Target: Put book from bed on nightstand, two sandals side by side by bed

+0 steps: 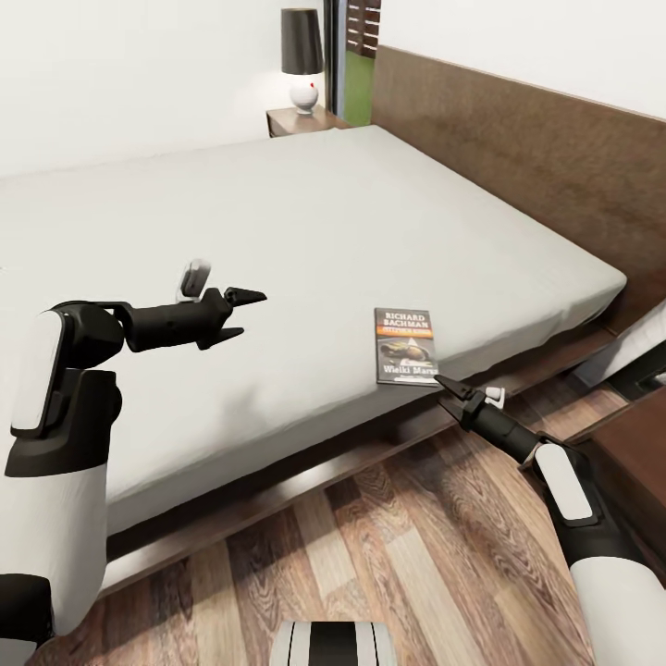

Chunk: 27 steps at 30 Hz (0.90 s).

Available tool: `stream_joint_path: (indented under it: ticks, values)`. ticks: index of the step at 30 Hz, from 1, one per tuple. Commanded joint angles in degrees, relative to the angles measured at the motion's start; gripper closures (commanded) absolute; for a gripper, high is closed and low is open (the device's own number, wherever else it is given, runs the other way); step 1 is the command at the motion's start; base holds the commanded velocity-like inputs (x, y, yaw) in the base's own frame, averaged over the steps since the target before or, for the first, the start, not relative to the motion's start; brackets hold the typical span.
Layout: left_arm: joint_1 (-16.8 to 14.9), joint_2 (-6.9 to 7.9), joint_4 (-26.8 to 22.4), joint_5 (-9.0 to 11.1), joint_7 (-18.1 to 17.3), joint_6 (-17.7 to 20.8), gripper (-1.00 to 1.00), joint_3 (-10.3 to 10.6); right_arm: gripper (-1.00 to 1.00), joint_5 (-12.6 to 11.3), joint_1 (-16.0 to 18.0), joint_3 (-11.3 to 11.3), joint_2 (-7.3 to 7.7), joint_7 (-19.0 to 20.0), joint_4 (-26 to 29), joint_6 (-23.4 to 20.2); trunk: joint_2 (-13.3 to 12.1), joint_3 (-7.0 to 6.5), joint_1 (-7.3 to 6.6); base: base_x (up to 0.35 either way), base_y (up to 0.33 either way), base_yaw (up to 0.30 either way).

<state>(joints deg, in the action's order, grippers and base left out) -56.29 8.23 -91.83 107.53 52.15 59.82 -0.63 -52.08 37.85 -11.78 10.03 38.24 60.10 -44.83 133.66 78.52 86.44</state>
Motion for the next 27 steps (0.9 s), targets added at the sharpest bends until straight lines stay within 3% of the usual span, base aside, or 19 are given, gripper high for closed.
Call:
stream_joint_path:
  ticks: [1,27]
  values:
    - [-0.04,-0.01,-0.02,0.52,0.58,0.18,-1.0,-0.05,-1.0,-0.11,0.03,-0.08,-0.01,0.07,-0.01,-0.35,0.01,0.04,-0.01,0.0,0.0,0.034]
    - [0.04,-0.02,0.31,0.24,0.58,0.18,-1.0,0.01,-1.0,-0.09,0.03,0.0,-0.07,0.17,0.12,-0.35,0.01,0.04,-0.01,0.037,0.025,0.003]
